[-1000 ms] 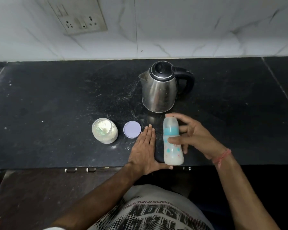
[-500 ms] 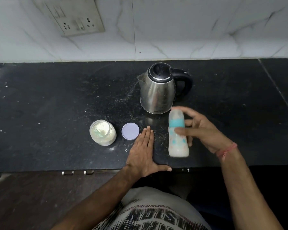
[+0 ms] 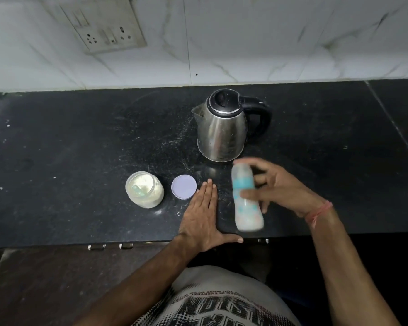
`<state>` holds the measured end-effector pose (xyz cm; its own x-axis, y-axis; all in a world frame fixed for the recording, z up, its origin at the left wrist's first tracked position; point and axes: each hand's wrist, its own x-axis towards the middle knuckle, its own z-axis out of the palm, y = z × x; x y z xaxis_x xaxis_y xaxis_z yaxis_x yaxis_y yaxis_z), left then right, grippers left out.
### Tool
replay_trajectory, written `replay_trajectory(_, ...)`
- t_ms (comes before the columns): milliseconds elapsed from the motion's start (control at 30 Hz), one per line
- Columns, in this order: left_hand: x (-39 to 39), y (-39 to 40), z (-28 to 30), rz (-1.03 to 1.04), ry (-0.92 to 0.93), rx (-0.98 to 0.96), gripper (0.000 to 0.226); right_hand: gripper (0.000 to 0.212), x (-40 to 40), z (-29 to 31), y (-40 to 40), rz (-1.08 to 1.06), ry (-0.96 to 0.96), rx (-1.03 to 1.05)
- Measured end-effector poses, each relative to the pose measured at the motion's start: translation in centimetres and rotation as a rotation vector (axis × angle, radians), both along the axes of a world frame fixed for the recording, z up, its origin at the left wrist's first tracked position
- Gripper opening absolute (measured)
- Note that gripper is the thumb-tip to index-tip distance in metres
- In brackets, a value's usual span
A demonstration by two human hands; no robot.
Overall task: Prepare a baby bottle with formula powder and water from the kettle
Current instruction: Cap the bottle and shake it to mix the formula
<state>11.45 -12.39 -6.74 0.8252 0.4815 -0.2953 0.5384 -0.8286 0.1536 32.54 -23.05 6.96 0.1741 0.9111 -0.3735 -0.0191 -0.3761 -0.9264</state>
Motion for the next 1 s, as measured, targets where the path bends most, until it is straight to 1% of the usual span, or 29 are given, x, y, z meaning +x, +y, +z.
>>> replay_trajectory(33, 0.0, 0.0, 0.1, 0.007, 0.007, -0.004, 0.175, 0.075, 0.3, 0.3, 0.1, -0.103, 0.008, 0.030)
replay_trajectory(67, 0.1, 0.0, 0.2, 0.008, 0.012, -0.007, 0.175, 0.075, 0.5, 0.5, 0.3, -0.158, -0.002, 0.046)
replay_trajectory(100, 0.0, -0.1, 0.3, 0.004, 0.013, -0.008, 0.175, 0.076, 0.5, 0.8, 0.5, -0.126, -0.018, 0.032)
replay_trajectory(167, -0.1, -0.1, 0.3, -0.006, 0.012, -0.006, 0.174, 0.078, 0.1, 0.7, 0.5, 0.053, -0.013, -0.005)
replay_trajectory(200, -0.1, 0.0, 0.3, -0.007, 0.012, -0.003, 0.174, 0.077, -0.1, 0.4, 0.5, 0.050, 0.002, 0.007)
replay_trajectory(267, -0.1, 0.0, 0.3, 0.005, 0.014, -0.006, 0.174, 0.075, -0.1, 0.2, 0.6, -0.143, 0.024, 0.052)
replay_trajectory(300, -0.1, 0.0, 0.4, 0.006, 0.008, -0.015, 0.174, 0.075, 0.0, 0.0, 0.7, -0.196, 0.024, 0.056)
replay_trajectory(333, -0.1, 0.0, 0.3, 0.005, 0.002, -0.017, 0.174, 0.075, -0.1, 0.0, 0.8, -0.155, 0.020, 0.043)
replay_trajectory(400, -0.2, 0.1, 0.1, -0.004, -0.001, -0.008, 0.174, 0.076, -0.5, -0.3, 0.8, 0.003, 0.014, 0.020)
replay_trajectory(433, -0.3, 0.0, 0.2, -0.004, 0.000, -0.011, 0.173, 0.076, -0.7, -0.6, 0.8, -0.014, 0.020, 0.029)
replay_trajectory(500, -0.2, 0.0, 0.3, 0.014, -0.016, -0.018, 0.173, 0.073, -0.7, -1.0, 0.8, -0.201, 0.051, 0.068)
replay_trajectory(533, -0.1, 0.0, 0.3, 0.013, -0.021, -0.019, 0.174, 0.071, -0.7, -1.0, 0.9, -0.241, 0.061, 0.067)
replay_trajectory(567, -0.1, 0.0, 0.2, 0.009, -0.021, -0.017, 0.174, 0.071, -0.8, -0.9, 0.9, -0.183, 0.054, 0.045)
replay_trajectory(633, -0.2, 0.0, 0.1, 0.003, -0.028, -0.006, 0.174, 0.074, -0.9, -1.3, 0.7, 0.006, 0.028, 0.012)
replay_trajectory(667, -0.3, 0.1, 0.1, 0.005, -0.026, -0.006, 0.174, 0.074, -1.1, -1.5, 0.5, -0.001, 0.031, 0.015)
replay_trajectory(733, -0.2, 0.0, 0.2, 0.015, -0.022, -0.020, 0.174, 0.073, -0.9, -1.8, 0.2, -0.207, 0.076, 0.047)
replay_trajectory(767, -0.2, 0.0, 0.3, 0.023, -0.025, -0.028, 0.174, 0.072, -0.8, -1.9, 0.2, -0.256, 0.084, 0.051)
replay_trajectory(800, -0.1, 0.0, 0.3, 0.025, -0.029, -0.031, 0.173, 0.072, -0.8, -1.6, 0.1, -0.207, 0.080, 0.029)
replay_trajectory(867, -0.1, 0.0, 0.3, 0.014, -0.029, -0.028, 0.170, 0.074, -0.7, -1.4, -0.2, 0.037, 0.050, -0.023)
replay_trajectory(900, -0.2, -0.1, 0.3, 0.013, -0.030, -0.030, 0.170, 0.073, -0.6, -1.6, -0.4, 0.063, 0.054, -0.022)
replay_trajectory(933, -0.2, -0.1, 0.3, 0.022, -0.033, -0.032, 0.171, 0.072, -0.6, -1.6, -0.4, -0.009, 0.067, -0.005)
replay_trajectory(1000, -0.1, -0.1, 0.4, 0.035, -0.038, -0.032, 0.174, 0.068, -0.2, -1.8, -0.4, -0.222, 0.090, 0.031)
